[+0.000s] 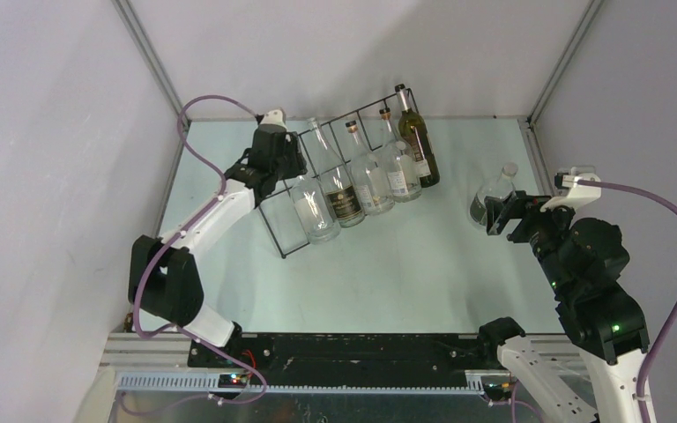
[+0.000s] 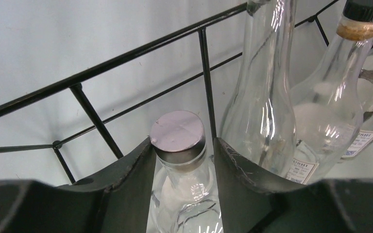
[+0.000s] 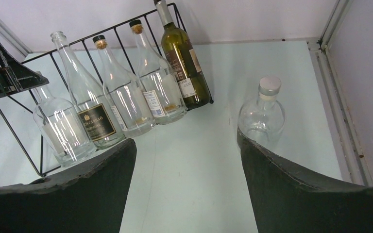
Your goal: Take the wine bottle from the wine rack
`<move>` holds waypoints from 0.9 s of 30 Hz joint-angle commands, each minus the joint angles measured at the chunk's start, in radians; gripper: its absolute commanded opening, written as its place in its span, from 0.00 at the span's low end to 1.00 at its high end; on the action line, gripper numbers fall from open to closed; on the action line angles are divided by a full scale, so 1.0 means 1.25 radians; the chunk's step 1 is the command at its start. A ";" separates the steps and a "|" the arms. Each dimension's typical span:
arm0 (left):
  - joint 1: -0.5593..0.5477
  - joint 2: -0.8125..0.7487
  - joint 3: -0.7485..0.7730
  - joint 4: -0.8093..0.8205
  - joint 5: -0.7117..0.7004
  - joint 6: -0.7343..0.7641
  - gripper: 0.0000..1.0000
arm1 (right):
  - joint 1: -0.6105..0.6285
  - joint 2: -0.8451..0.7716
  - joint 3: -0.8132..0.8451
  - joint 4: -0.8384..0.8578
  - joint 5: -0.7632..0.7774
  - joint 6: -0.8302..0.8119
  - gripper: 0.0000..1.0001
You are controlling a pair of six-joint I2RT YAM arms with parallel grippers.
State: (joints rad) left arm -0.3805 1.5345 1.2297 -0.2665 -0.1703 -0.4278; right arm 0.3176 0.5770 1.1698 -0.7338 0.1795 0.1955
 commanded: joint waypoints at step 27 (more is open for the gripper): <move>-0.157 -0.221 -0.187 0.188 -0.100 0.012 0.00 | 0.004 0.006 0.021 -0.017 -0.027 0.013 0.82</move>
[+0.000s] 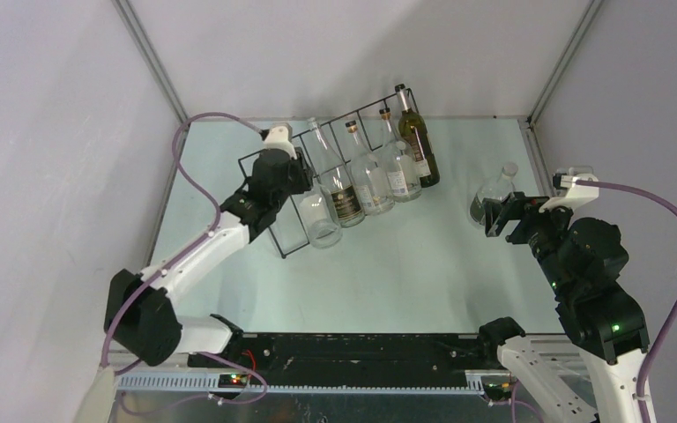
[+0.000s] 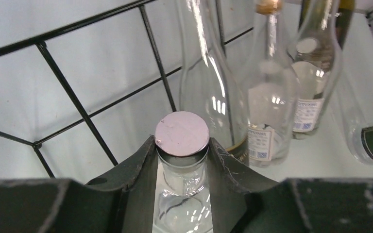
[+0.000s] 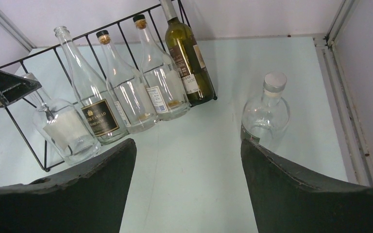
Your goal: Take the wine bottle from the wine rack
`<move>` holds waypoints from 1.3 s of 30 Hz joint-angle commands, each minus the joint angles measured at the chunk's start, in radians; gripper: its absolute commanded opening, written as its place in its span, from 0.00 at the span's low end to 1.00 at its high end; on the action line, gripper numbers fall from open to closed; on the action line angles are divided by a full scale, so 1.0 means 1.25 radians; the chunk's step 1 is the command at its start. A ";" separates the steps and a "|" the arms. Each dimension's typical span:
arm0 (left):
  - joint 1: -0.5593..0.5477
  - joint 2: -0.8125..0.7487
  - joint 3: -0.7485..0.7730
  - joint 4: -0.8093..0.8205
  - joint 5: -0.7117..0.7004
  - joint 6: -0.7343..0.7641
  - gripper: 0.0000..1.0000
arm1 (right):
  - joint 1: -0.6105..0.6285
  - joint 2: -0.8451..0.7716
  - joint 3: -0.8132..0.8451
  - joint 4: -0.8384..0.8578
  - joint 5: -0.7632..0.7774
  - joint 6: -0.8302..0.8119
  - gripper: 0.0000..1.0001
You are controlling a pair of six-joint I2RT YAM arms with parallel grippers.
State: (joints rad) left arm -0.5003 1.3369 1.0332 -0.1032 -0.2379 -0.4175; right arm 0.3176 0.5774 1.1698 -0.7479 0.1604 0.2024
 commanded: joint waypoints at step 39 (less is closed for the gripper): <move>-0.396 -0.235 -0.197 0.103 -0.198 -0.019 0.00 | 0.005 -0.034 -0.047 0.041 -0.185 0.010 0.81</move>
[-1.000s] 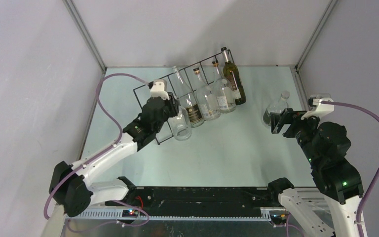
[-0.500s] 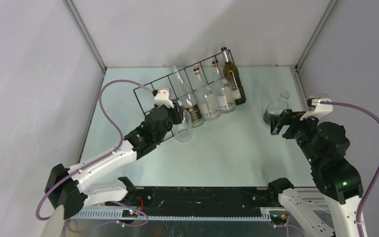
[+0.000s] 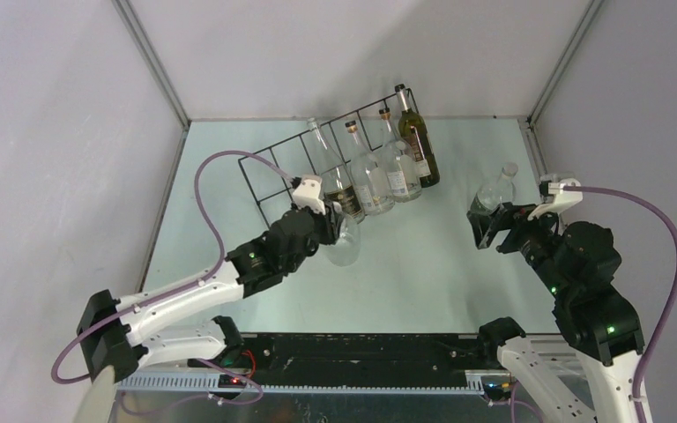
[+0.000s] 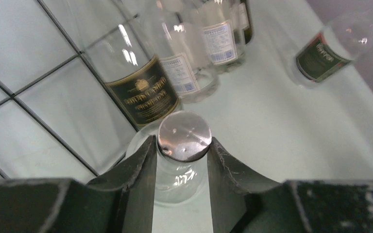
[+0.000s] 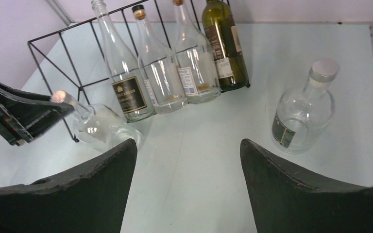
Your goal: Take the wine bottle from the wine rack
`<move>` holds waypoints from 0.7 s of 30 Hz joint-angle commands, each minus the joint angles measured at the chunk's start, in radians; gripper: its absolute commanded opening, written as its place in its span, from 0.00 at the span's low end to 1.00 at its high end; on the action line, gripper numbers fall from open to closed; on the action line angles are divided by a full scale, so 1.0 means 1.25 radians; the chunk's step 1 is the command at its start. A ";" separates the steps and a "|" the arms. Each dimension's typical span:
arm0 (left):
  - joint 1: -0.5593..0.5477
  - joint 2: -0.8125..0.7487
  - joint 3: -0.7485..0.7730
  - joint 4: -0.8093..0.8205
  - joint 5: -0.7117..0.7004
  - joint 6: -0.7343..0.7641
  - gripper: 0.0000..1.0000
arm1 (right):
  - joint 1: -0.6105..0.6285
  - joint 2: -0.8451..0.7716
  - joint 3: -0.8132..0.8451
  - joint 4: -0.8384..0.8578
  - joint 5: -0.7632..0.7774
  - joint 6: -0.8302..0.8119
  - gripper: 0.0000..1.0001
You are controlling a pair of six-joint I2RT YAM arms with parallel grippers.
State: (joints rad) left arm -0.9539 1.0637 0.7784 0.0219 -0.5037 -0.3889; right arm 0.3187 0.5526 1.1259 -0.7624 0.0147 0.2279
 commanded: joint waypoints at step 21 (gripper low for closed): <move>-0.165 0.286 0.256 0.054 0.093 -0.009 0.00 | 0.004 -0.072 -0.057 -0.006 -0.071 -0.025 0.81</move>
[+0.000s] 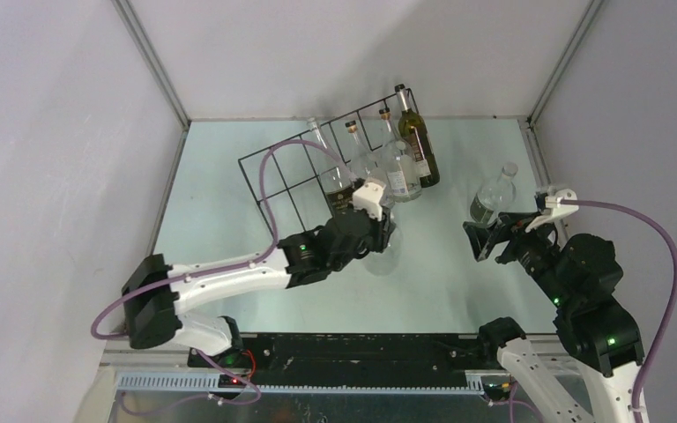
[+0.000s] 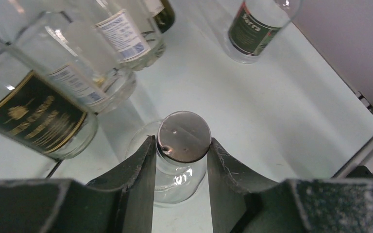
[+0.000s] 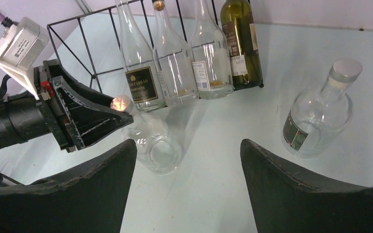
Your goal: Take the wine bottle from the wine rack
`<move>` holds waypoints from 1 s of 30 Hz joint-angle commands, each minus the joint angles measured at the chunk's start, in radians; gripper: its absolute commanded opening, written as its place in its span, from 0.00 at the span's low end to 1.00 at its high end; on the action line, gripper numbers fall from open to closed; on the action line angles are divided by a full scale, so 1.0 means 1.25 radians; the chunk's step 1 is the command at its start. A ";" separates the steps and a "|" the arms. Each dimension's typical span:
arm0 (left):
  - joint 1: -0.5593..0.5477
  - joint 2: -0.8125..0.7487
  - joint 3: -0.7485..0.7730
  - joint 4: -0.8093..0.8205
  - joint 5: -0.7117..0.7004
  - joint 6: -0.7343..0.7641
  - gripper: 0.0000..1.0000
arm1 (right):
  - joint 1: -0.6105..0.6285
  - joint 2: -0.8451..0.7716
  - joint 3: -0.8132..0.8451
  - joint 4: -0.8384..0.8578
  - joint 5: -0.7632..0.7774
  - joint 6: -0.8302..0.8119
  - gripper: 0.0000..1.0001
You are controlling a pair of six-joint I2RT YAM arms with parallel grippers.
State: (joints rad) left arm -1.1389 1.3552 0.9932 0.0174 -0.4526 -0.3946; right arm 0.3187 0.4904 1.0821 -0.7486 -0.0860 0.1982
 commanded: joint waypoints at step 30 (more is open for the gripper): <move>-0.034 -0.208 -0.097 -0.114 -0.068 -0.129 0.92 | 0.064 0.077 -0.246 0.157 -0.027 0.182 0.82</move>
State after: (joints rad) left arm -1.1763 1.2377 0.9558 -0.0982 -0.4362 -0.4732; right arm 0.3450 0.5400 0.7853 -0.6846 -0.1452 0.3885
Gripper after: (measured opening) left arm 0.904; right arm 0.819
